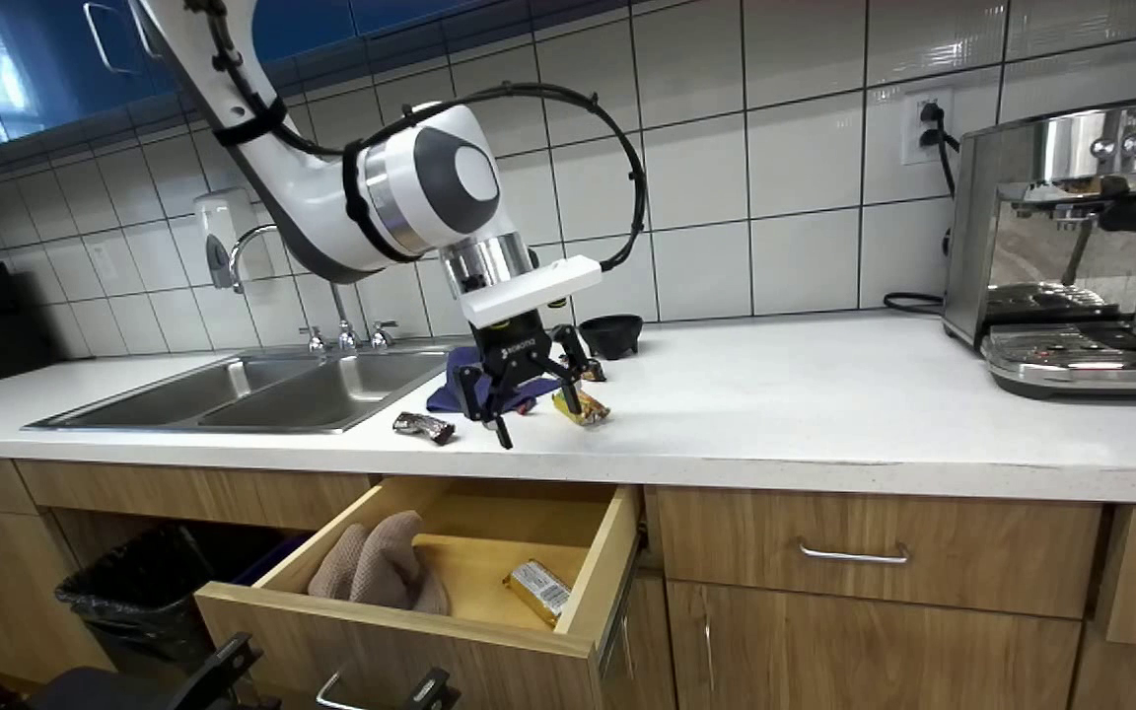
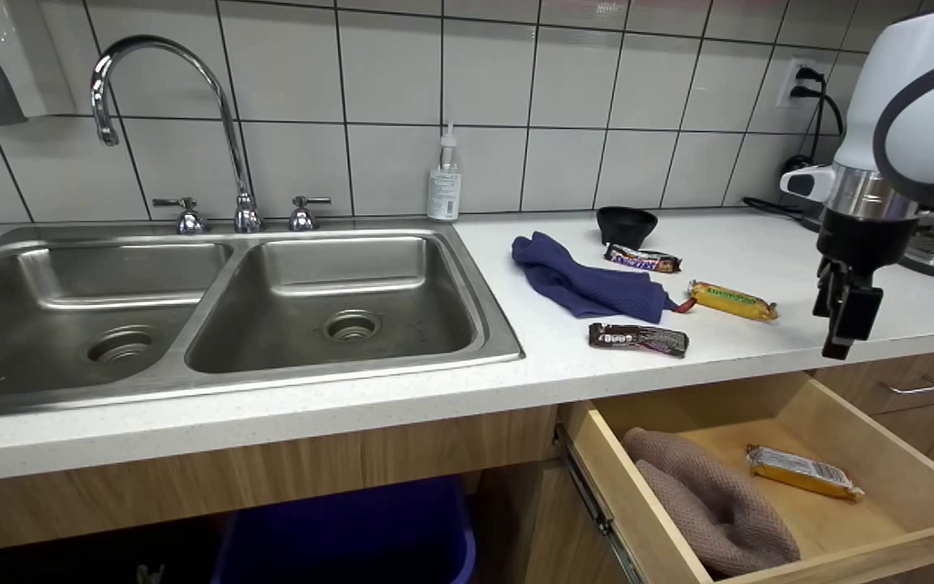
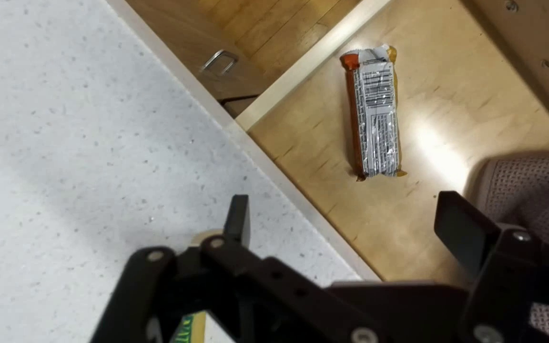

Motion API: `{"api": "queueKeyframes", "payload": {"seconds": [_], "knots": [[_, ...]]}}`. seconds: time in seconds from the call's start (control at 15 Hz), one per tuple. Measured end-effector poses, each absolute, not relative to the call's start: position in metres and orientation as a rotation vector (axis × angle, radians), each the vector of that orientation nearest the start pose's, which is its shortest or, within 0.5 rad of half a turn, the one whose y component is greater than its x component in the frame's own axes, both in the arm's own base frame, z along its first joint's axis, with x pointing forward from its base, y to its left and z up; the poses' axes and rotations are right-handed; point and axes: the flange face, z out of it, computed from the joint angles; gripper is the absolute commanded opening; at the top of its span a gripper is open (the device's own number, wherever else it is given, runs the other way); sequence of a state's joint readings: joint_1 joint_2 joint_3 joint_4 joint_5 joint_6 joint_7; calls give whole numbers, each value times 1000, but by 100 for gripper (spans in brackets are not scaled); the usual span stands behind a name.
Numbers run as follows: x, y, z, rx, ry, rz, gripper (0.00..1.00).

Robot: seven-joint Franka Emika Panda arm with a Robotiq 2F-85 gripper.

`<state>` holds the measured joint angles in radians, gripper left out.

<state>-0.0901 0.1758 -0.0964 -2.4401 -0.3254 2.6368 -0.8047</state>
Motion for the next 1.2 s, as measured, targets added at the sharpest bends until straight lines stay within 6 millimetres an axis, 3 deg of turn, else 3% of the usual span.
{"api": "queueKeyframes", "payload": {"seconds": [0.6, 1.2], "knots": [[534, -81, 264, -3023, -1432, -44, 100], [585, -86, 259, -3050, -1402, -102, 100]]}}
